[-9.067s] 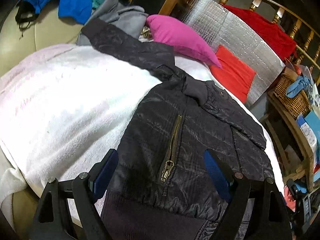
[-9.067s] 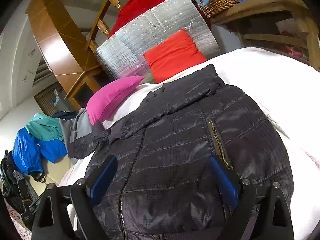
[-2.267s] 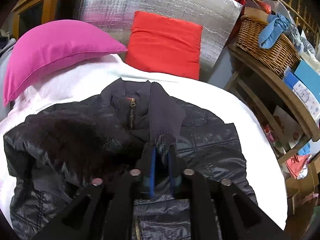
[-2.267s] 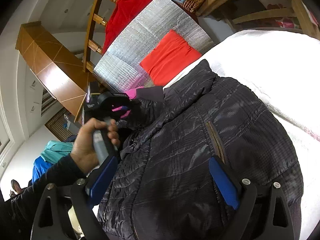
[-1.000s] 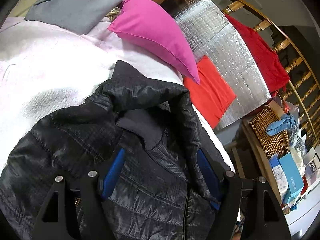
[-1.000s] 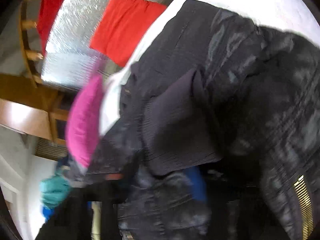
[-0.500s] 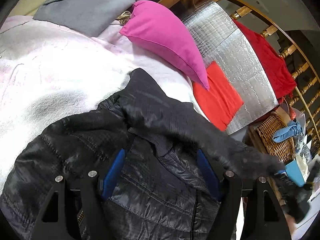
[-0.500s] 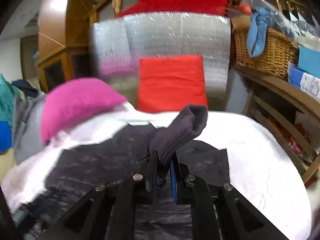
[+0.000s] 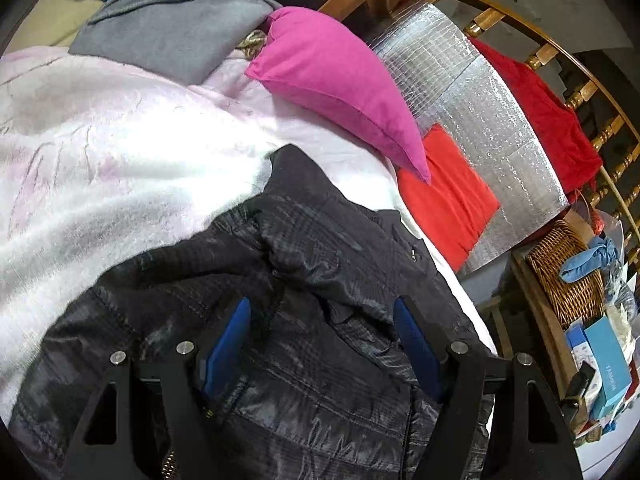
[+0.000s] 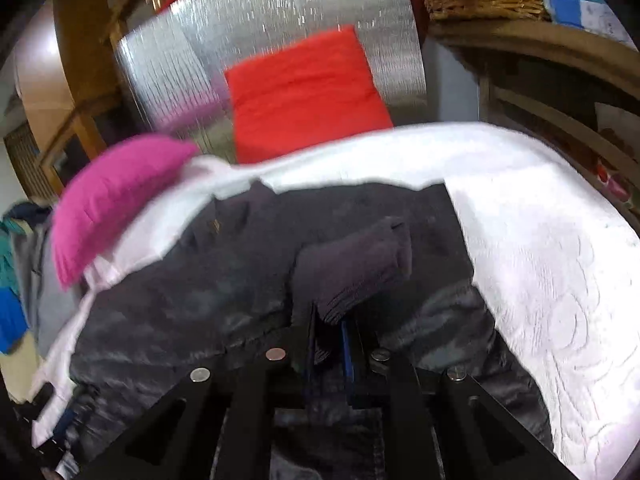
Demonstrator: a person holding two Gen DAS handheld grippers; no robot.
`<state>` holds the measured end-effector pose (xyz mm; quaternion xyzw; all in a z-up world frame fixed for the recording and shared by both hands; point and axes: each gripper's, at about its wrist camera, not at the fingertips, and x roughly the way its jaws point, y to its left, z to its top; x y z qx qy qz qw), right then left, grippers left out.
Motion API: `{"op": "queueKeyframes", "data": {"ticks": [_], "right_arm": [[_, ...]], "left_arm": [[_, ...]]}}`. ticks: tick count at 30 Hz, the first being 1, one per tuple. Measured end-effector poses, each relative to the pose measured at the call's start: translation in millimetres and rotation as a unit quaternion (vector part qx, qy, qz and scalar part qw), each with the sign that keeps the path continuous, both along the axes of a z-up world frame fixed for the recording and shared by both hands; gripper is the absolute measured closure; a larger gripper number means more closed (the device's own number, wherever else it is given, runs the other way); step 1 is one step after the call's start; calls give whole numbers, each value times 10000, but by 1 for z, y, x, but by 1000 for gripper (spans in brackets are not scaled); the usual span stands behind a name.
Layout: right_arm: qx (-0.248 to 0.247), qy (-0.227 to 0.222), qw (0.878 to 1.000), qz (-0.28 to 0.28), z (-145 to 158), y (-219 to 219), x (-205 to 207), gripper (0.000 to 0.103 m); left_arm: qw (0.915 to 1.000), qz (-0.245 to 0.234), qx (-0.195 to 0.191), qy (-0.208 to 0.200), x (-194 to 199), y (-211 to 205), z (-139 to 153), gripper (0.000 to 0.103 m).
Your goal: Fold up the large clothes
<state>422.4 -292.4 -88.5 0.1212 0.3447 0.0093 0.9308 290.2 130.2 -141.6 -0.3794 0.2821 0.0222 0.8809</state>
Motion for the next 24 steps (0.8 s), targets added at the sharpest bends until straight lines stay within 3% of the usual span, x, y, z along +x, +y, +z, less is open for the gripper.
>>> {"op": "queueKeyframes", "data": {"ticks": [2, 4, 6, 11, 16, 20, 21, 24], "right_arm": [[-14, 238, 9997, 7, -14, 1, 8, 91], [27, 568, 9984, 0, -38, -5, 14, 91], [216, 521, 9984, 30, -48, -12, 7, 91], [396, 538, 9977, 118, -49, -19, 5, 90], [617, 449, 9970, 144, -56, -24, 5, 91], [642, 443, 9968, 161, -58, -26, 3, 91], [649, 435, 9968, 165, -59, -25, 5, 91], [734, 408, 9963, 184, -60, -28, 3, 91]], "left_arm": [[9999, -57, 101, -10, -1, 1, 3, 28], [9997, -167, -165, 41, -1, 10, 7, 28], [9989, -243, -381, 126, 4, 20, 14, 28], [9984, -492, -41, 272, 48, 45, 38, 28], [9879, -1158, -300, 985, 125, 61, 16, 28], [9804, -1411, -192, 1361, 159, 59, -4, 29], [9785, -1439, -182, 1466, 166, 59, -10, 31], [9739, -1537, -138, 1665, 184, 59, -18, 60]]}}
